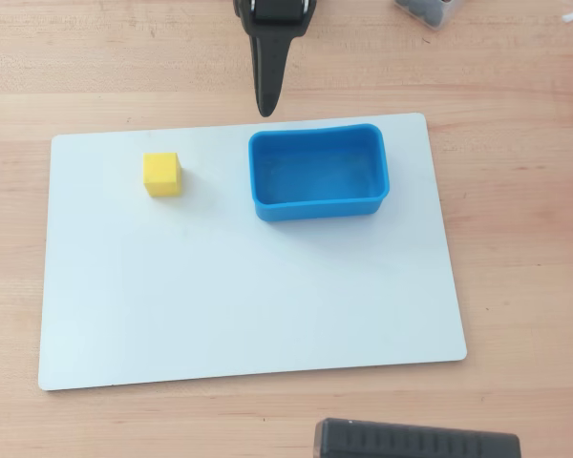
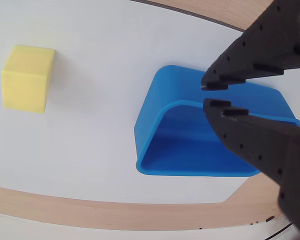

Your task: Pick up yellow cube and drop it in the blue rectangular bin

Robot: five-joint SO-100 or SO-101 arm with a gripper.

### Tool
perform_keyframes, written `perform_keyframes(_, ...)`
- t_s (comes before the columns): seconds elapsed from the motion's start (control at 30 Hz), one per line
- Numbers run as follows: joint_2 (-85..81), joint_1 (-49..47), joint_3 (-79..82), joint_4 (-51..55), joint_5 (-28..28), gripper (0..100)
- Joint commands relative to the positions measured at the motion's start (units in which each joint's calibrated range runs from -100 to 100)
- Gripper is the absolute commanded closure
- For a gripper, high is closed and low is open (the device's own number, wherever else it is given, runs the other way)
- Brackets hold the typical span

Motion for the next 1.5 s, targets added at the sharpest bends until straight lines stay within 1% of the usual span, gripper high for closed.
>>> perform_keyframes(0.0,-2.01,2.26,-0.08,-0.25,-0.49,100)
perform_keyframes(0.3,-2.01,3.46,0.2,-1.08,-0.24,100)
perform_keyframes(0.47,-1.36,2.09,-6.44,2.56,0.29,100)
perform_keyframes(0.7,0.78,6.98,-11.62,4.46,2.59,100)
perform_keyframes(0.77,5.61,8.44,-17.26,5.45,3.17,100)
perform_keyframes(0.93,24.37,10.93,-31.89,7.84,2.93,100)
perform_keyframes(1.1,39.33,12.81,-42.44,10.9,3.71,100)
perform_keyframes(1.27,50.75,14.1,-52.8,13.54,4.3,100)
perform_keyframes(1.47,62.83,17.36,-65.17,16.43,6.25,100)
